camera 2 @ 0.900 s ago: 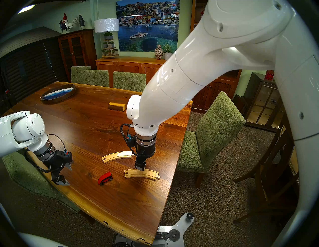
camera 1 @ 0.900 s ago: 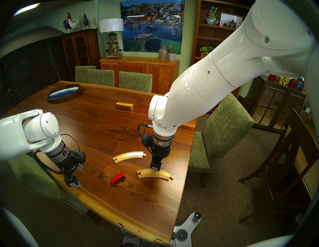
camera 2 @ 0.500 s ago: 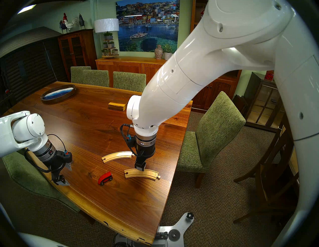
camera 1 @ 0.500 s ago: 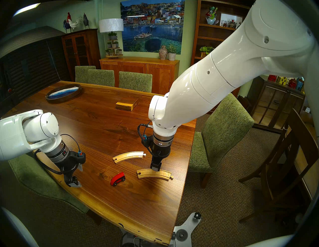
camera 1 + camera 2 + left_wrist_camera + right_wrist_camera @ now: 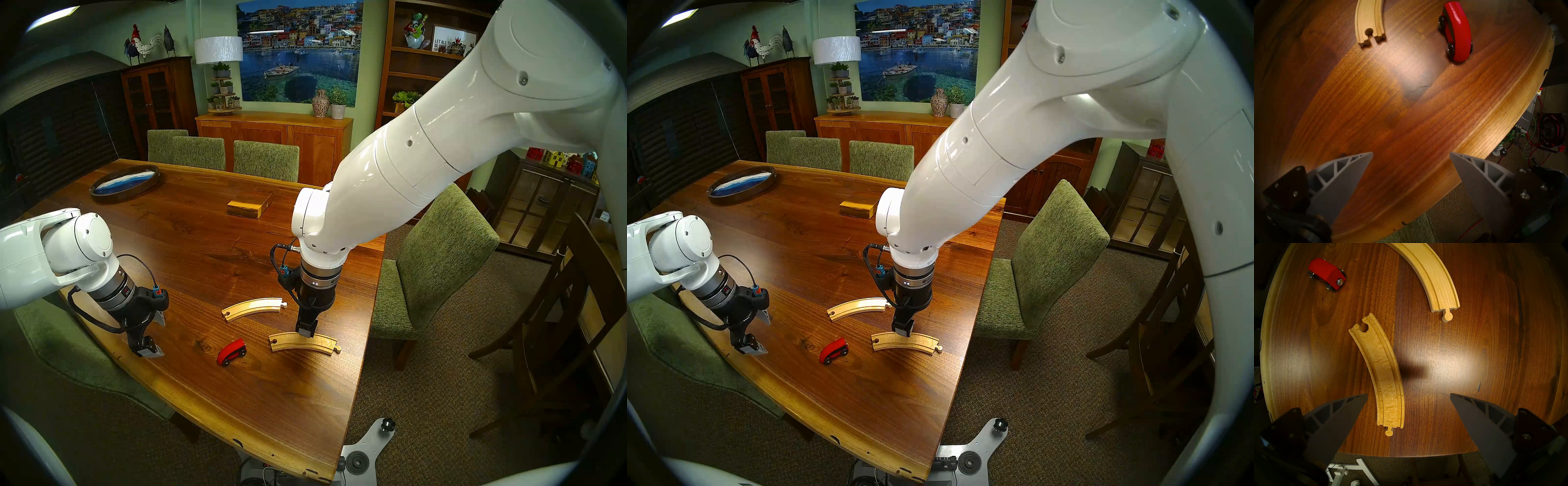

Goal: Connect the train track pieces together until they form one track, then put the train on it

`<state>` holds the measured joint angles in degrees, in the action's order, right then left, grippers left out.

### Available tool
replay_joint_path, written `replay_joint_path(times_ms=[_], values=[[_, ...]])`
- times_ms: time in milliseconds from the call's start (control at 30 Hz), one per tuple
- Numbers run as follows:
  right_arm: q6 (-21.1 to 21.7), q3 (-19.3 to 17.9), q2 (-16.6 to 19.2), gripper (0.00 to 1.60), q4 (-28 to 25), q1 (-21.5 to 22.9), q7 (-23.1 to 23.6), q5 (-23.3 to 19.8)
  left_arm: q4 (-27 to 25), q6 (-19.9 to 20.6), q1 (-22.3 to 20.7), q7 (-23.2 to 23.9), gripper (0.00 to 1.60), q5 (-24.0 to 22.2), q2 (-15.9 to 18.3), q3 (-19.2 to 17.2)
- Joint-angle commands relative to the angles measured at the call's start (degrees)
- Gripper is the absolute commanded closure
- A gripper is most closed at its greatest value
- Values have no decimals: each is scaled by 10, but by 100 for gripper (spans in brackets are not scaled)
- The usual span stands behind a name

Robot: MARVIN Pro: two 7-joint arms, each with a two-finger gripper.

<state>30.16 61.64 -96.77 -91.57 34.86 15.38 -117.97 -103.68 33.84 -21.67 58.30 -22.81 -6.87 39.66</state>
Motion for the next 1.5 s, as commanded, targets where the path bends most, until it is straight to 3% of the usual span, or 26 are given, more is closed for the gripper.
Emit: replay_joint_path(times_ms=[0,333,600,633,700,1033,1100,1467], values=[[1,-2,3,0,5,11,0,0,14,-20,0,-25,0,-33,-36,-14],[1,-2,3,0,5,11,0,0,39,-16,20,-56,0,-111,-97,-22],[1,-2,4,0,5,11,0,0,65,-4,46,-93,0,-142,-158,-30],[1,-2,4,0,5,10,0,0,59,-3,55,-99,0,-139,-150,-44],[1,-2,4,0,5,10,0,0,69,1,61,-105,0,-146,-167,-49],[1,-2,4,0,5,10,-1,0,120,20,82,-110,0,-173,-234,-81],[1,-2,4,0,5,10,-1,0,139,25,88,-111,0,-180,-260,-85],[1,-2,4,0,5,10,-1,0,182,27,100,-98,0,-203,-312,-102]])
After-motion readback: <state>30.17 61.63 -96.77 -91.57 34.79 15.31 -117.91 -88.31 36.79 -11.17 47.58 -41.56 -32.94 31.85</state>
